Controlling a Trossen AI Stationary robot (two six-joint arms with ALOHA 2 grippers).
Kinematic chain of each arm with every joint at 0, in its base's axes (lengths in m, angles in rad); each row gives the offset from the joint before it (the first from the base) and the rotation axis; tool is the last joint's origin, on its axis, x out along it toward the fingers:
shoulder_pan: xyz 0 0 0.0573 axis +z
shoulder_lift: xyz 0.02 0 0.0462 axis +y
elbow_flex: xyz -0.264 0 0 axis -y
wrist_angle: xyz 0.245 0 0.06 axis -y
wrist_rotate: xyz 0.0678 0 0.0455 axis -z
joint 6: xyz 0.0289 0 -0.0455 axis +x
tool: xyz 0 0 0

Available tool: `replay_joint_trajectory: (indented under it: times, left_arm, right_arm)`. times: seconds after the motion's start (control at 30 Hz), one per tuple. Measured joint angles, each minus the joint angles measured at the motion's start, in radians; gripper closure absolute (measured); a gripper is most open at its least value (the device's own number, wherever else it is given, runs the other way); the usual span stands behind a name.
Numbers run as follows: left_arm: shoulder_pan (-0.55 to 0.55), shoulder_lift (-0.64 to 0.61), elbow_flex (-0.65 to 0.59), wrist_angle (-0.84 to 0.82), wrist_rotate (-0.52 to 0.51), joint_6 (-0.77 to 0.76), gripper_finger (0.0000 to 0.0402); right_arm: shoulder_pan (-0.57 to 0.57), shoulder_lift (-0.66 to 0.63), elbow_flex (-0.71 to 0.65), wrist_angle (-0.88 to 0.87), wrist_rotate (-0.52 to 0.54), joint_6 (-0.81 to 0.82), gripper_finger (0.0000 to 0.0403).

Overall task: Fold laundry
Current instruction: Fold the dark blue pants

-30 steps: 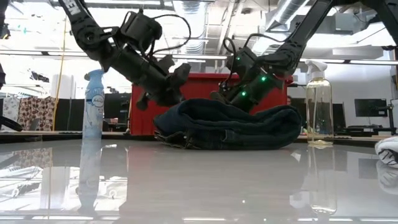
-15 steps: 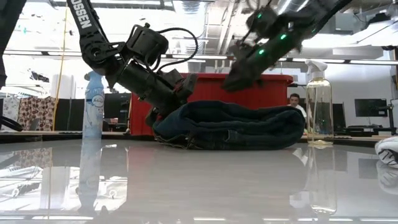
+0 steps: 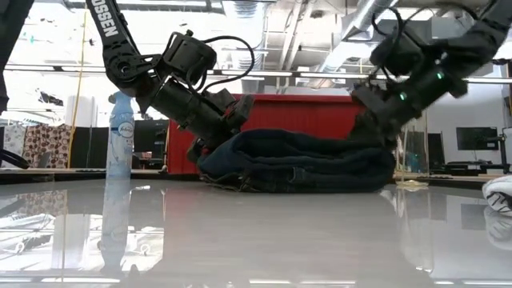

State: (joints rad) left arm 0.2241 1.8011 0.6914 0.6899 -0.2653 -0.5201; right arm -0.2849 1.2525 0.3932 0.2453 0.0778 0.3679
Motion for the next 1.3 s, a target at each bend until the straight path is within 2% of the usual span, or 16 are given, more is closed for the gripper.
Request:
replay_joint_trajectory:
  times: [0.27, 0.47, 0.57, 0.67, 0.8, 0.87, 0.97, 1.03, 1.17, 1.3]
  left_arm:
    - [0.000, -0.003, 0.000, 0.012, 0.021, 0.000, 0.0401]
    - [-0.014, -0.113, 0.028, 0.031, 0.047, -0.014, 0.0402]
    - [-0.042, -0.142, 0.066, 0.060, 0.000, 0.001, 0.0401]
    - [-0.063, -0.134, 0.109, 0.027, -0.028, 0.078, 0.0401]
    - [-0.061, -0.143, 0.161, -0.186, -0.160, 0.109, 0.0402]
    - [-0.057, -0.152, 0.173, -0.267, -0.187, 0.081, 0.0401]
    - [-0.060, -0.150, 0.173, -0.260, -0.117, 0.101, 0.0401]
    - [-0.063, -0.131, 0.174, -0.243, -0.080, 0.119, 0.0401]
    - [-0.053, -0.071, 0.174, -0.241, -0.112, 0.162, 0.0402]
    - [-0.012, -0.018, 0.172, -0.176, -0.094, 0.217, 0.0401]
  right_arm:
    - [-0.002, 0.168, -0.055, 0.126, 0.000, 0.028, 0.0286]
    - [0.033, 0.259, -0.055, 0.216, -0.001, 0.062, 0.0286]
    - [0.041, 0.262, -0.057, 0.267, -0.003, 0.062, 0.0286]
    - [0.033, 0.252, -0.054, 0.291, -0.006, 0.064, 0.0286]
    - [0.027, 0.254, -0.051, 0.310, -0.005, 0.077, 0.0286]
    - [0.027, 0.251, -0.051, 0.318, -0.006, 0.084, 0.0286]
    - [0.038, 0.195, -0.036, 0.325, 0.007, 0.087, 0.0287]
    - [0.040, 0.142, -0.003, 0.361, 0.059, 0.066, 0.0289]
    - [0.002, 0.085, 0.050, 0.364, 0.169, 0.044, 0.0299]
    - [-0.082, 0.129, 0.106, 0.370, 0.176, -0.025, 0.0312]
